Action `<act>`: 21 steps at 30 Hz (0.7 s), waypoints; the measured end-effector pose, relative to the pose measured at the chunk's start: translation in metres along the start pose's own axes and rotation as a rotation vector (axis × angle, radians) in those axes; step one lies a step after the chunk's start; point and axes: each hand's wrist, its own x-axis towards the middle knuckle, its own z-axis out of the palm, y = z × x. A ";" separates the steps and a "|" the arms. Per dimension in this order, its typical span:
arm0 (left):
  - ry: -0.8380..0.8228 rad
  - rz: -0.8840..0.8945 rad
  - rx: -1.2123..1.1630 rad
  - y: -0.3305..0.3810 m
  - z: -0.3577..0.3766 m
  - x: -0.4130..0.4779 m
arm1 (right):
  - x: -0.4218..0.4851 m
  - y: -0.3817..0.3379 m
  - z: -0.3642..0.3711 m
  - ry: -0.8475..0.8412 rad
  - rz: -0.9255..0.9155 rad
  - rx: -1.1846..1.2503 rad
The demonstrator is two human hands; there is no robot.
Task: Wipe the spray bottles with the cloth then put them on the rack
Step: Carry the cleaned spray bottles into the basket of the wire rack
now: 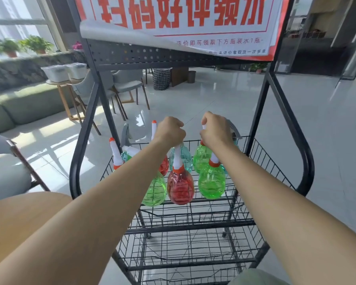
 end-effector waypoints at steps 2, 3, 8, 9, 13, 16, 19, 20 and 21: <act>0.005 0.004 0.016 0.000 0.001 -0.001 | -0.001 -0.002 -0.004 -0.045 0.004 0.000; 0.003 0.004 0.028 0.001 0.001 -0.002 | -0.002 -0.002 -0.005 -0.057 0.008 -0.003; -0.005 0.016 0.129 0.007 0.002 -0.009 | -0.009 0.001 -0.010 -0.119 0.018 0.049; 0.024 0.026 0.154 0.010 0.002 -0.012 | -0.011 0.002 -0.011 -0.134 0.012 0.063; 0.255 0.086 0.141 0.032 -0.004 -0.024 | -0.024 0.009 -0.025 -0.023 0.077 0.110; 0.272 0.119 0.252 0.042 -0.012 -0.033 | -0.033 0.017 -0.032 -0.017 0.151 0.057; 0.142 0.111 0.479 0.041 -0.014 -0.044 | -0.045 0.018 -0.035 -0.125 0.169 0.038; 0.095 0.108 0.548 0.039 -0.013 -0.048 | -0.049 0.017 -0.035 -0.178 0.175 0.031; 0.057 0.109 0.600 0.036 -0.012 -0.052 | -0.053 0.014 -0.037 -0.229 0.184 0.014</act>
